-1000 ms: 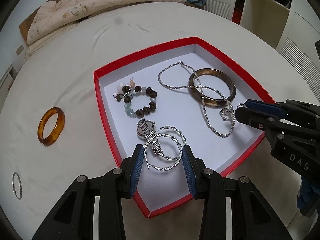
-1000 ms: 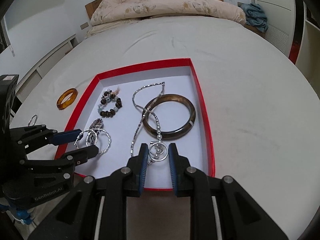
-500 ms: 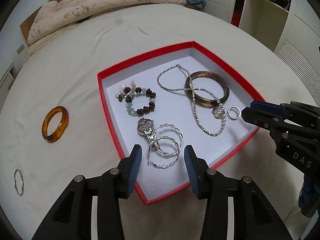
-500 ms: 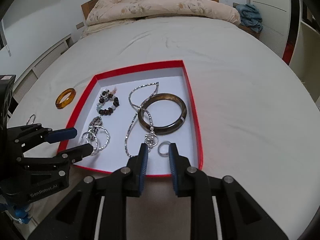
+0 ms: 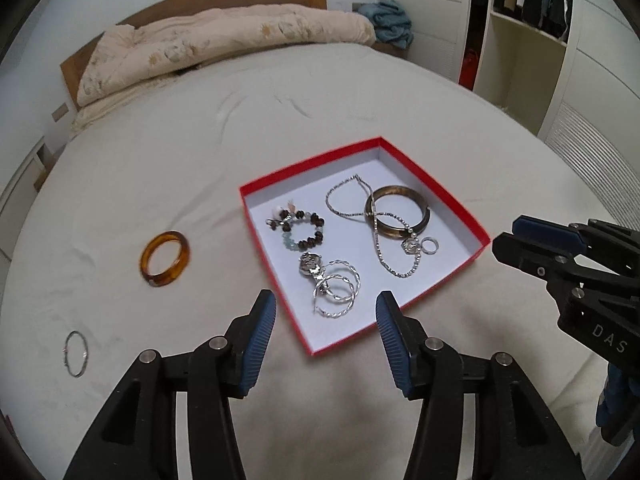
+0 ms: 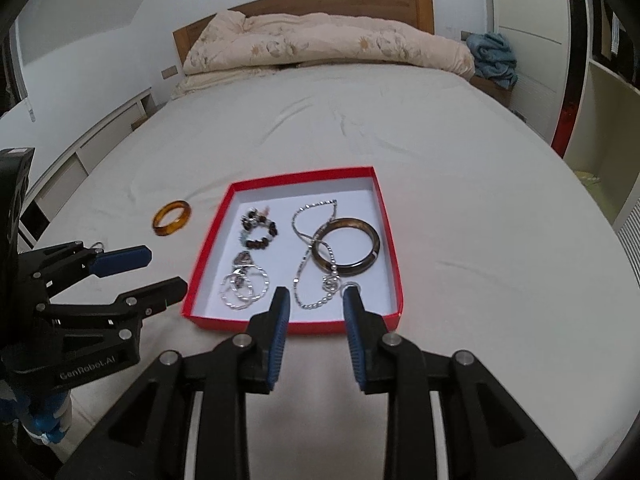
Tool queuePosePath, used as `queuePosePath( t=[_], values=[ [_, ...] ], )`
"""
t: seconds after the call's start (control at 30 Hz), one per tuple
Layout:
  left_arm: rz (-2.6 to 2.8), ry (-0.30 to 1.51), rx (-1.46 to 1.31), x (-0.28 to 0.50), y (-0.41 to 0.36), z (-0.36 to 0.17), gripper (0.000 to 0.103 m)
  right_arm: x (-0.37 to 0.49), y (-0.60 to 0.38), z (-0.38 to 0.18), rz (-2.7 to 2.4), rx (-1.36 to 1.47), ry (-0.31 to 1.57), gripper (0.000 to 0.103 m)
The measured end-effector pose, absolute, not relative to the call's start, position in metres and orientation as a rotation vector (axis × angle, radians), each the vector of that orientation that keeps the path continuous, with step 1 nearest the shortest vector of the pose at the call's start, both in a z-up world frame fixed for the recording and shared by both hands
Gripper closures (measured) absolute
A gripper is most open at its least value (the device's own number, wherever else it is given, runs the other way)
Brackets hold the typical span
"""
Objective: Organize jewelry
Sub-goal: 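Lift both tools out of the box and move toward the amber and silver bangles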
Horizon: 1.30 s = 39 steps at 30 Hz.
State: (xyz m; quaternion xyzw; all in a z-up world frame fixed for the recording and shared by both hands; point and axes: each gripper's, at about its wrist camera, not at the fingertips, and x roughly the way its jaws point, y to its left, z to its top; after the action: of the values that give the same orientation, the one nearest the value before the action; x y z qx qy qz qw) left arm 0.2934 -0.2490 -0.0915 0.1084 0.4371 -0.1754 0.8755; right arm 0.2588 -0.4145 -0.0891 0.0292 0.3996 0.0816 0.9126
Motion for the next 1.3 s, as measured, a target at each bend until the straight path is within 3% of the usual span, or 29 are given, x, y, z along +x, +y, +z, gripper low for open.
queuePosePath(
  t=[0.7, 1.3],
  values=[
    [-0.285, 0.778, 0.213, 0.185, -0.184, -0.016, 0.040, 0.157, -0.380, -0.021, 0.177, 0.062, 0.720, 0.072],
    [-0.184, 0.740, 0.147, 0.138, -0.118, -0.013, 0.038, 0.116, -0.341, -0.006, 0.229, 0.024, 0.705, 0.071]
  ],
)
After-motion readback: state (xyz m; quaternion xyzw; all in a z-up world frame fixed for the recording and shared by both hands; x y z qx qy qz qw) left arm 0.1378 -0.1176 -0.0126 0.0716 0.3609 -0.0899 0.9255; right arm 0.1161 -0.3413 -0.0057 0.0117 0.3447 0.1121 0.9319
